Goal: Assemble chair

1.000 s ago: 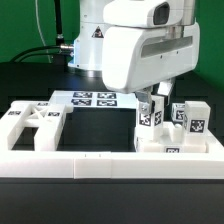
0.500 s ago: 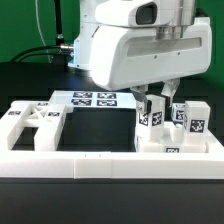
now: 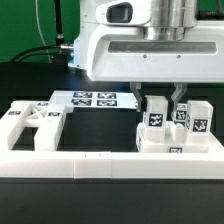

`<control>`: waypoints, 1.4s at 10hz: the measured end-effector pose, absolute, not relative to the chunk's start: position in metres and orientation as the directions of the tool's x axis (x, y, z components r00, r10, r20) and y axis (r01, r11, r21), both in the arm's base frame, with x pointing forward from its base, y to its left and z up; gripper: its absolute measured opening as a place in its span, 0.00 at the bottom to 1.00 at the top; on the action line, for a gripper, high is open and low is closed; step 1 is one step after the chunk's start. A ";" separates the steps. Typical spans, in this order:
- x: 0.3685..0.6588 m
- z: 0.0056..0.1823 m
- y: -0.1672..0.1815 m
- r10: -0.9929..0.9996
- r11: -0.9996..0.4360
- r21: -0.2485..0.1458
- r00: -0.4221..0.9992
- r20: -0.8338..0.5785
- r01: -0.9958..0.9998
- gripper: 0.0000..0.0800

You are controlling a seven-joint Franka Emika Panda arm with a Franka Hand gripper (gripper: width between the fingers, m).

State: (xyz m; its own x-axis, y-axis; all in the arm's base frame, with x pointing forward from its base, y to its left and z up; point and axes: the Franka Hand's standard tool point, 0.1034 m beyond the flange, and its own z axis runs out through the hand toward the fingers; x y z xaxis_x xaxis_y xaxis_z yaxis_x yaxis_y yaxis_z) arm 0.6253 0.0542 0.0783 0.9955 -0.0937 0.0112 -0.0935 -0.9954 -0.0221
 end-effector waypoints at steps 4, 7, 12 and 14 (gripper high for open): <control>0.625 0.078 0.053 -0.323 -0.946 -0.024 0.946 0.006 -0.323 0.36; 0.624 0.078 0.052 -0.652 -0.758 -0.033 0.758 -0.010 -0.652 0.36; 0.625 0.076 0.046 -0.917 -0.390 -0.094 0.396 -0.051 -0.916 0.36; 0.625 0.076 0.046 -0.950 -0.300 -0.088 0.306 -0.060 -0.950 0.36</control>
Offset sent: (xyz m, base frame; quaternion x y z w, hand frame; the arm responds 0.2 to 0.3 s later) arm 0.0000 0.0000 0.0000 0.0000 0.0000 0.1296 0.9916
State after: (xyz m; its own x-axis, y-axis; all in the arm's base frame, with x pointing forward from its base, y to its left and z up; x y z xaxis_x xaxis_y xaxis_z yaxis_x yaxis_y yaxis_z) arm 0.6247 0.0461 0.0760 0.3057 -0.9503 -0.0599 -0.9498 -0.3000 -0.0884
